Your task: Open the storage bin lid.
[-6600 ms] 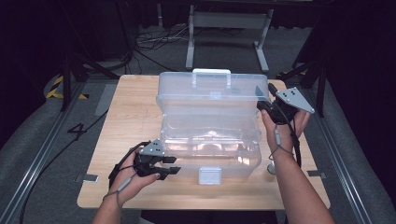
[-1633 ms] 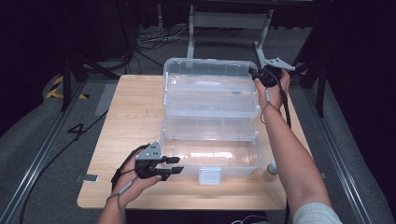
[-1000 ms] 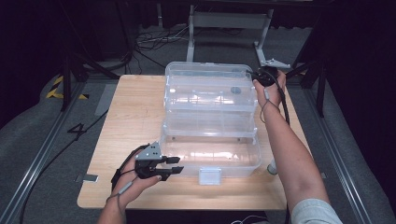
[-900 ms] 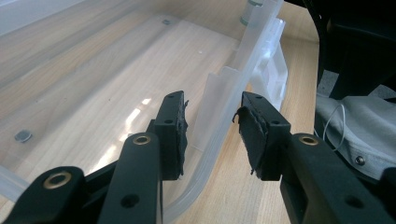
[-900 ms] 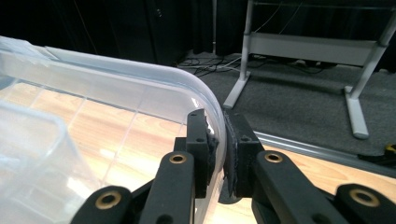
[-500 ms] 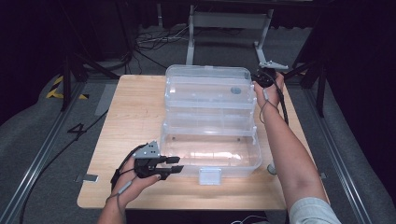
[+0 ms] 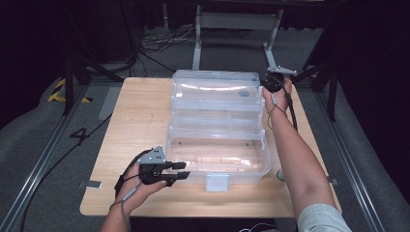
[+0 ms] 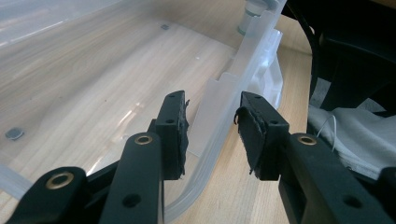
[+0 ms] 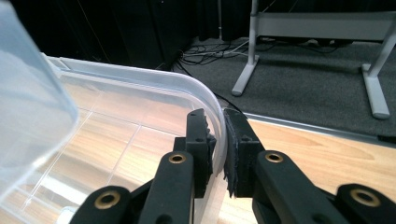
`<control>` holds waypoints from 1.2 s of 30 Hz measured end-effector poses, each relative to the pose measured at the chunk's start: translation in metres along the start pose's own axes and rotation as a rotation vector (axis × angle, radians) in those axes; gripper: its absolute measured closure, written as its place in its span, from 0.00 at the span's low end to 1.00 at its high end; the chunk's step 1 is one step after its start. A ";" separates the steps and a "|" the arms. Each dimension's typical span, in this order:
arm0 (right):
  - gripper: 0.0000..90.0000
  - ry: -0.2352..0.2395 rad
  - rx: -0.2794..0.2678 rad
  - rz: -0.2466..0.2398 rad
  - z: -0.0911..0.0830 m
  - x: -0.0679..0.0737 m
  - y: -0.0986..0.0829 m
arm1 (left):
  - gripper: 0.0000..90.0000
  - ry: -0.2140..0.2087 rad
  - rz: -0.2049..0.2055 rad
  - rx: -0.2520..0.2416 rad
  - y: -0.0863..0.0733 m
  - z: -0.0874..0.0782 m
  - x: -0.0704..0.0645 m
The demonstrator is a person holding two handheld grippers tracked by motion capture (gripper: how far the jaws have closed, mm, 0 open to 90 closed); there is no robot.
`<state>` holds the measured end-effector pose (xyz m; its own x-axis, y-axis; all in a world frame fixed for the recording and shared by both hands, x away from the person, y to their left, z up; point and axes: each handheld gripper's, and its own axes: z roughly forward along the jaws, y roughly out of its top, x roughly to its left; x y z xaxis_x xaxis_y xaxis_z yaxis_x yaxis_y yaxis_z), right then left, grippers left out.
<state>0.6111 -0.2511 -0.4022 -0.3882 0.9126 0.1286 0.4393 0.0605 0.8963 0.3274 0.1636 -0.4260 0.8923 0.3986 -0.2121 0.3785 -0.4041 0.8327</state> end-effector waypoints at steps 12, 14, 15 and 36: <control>0.91 -0.003 0.019 0.023 0.007 -0.002 -0.008 | 0.70 0.001 0.000 -0.001 0.000 0.000 0.000; 0.90 0.004 0.011 0.035 0.007 -0.003 -0.009 | 0.70 0.001 0.001 -0.001 0.000 0.000 0.000; 0.90 0.008 0.012 0.031 0.007 -0.004 -0.009 | 0.70 0.001 0.000 -0.001 0.000 0.000 0.000; 0.56 0.066 -0.118 -0.015 -0.064 -0.010 0.005 | 0.67 -0.008 -0.044 0.085 0.010 0.000 0.000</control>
<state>0.5658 -0.2859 -0.3715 -0.4481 0.8831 0.1390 0.3364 0.0225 0.9415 0.3314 0.1600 -0.4174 0.8761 0.4108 -0.2523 0.4367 -0.4548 0.7762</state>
